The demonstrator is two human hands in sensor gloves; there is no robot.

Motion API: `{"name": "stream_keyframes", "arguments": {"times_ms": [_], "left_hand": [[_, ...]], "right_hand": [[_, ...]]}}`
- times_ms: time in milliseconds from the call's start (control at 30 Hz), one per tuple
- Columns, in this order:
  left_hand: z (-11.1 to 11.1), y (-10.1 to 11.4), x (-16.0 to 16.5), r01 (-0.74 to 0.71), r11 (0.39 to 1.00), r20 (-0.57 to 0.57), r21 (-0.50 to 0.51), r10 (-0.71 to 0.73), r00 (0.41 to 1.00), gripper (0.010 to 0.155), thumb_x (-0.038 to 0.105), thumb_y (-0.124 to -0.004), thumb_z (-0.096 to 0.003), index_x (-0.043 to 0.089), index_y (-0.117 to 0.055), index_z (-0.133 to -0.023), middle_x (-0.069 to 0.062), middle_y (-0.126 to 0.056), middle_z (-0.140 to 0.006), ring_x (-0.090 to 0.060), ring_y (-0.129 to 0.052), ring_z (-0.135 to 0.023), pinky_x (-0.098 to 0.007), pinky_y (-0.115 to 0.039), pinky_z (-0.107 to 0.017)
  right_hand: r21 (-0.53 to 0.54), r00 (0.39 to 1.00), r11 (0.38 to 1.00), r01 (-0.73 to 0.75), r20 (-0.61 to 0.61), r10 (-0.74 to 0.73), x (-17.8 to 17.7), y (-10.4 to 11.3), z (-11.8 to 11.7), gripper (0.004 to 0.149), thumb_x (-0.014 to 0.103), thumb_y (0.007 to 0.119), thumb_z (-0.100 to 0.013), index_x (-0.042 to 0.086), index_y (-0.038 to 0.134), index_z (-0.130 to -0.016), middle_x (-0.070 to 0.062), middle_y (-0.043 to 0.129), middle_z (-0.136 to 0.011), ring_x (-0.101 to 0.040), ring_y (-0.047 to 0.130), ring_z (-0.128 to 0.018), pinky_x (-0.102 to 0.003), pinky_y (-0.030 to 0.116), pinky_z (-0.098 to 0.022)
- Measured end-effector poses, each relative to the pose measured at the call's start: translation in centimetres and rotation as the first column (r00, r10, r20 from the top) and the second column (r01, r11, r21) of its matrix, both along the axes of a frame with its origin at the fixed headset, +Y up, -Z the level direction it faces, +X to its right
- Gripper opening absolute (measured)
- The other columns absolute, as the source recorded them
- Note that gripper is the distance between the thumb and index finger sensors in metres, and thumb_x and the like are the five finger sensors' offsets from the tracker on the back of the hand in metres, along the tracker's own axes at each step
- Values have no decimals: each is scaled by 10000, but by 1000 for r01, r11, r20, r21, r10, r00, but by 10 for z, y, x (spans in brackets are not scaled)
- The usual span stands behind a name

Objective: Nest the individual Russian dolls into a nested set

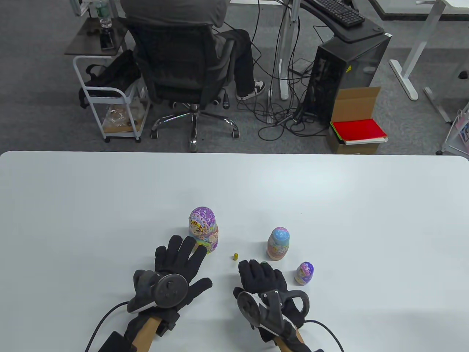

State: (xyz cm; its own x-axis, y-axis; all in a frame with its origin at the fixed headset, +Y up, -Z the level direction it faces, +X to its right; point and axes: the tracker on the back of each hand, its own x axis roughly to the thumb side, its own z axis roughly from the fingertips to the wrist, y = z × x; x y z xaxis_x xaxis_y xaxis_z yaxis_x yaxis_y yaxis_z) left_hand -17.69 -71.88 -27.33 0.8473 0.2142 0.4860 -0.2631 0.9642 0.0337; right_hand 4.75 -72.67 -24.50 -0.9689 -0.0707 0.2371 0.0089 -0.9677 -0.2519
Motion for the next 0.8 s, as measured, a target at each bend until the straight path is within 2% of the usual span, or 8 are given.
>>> {"name": "stream_keyframes", "arguments": {"times_ms": [200,467,633,800], "left_hand": [[0,0,1,6,1000,14,-14,-6,1000,835,622,-606,-541,182,-380,-1213,-266,-283,-1244,-542,-189,-1057,-762,-221,-634],[0,-1,2,11,1000,17,-20,-11,1000,834,620,-605,-542,179,-382,-1214,-268,-285,-1244,-542,-188,-1057,-763,-221,-633],[0,-1,2,13,1000,17,-27,-13,1000,831,619,-606,-543,180,-385,-1213,-268,-282,-1244,-542,-188,-1057,-763,-220,-633],[0,-1,4,17,999,23,-29,-17,1000,827,617,-607,-543,180,-393,-1212,-265,-284,-1244,-541,-188,-1057,-763,-219,-633]], "right_hand": [[-73,995,993,-88,50,92,-11,-13,-3,602,511,785,-410,265,689,-952,-11,837,-948,-278,939,-814,-502,814,-583],[-100,984,985,-143,90,152,-21,-25,-10,561,472,806,-414,266,718,-929,-9,865,-916,-259,973,-761,-481,828,-564],[-64,979,984,-169,104,175,-24,-29,-11,494,386,859,-408,276,770,-881,-2,908,-859,-231,1011,-688,-447,857,-543],[-52,985,990,-135,99,139,-22,-32,-12,482,364,894,-384,271,801,-848,-11,930,-821,-227,1027,-640,-425,875,-528]]}}
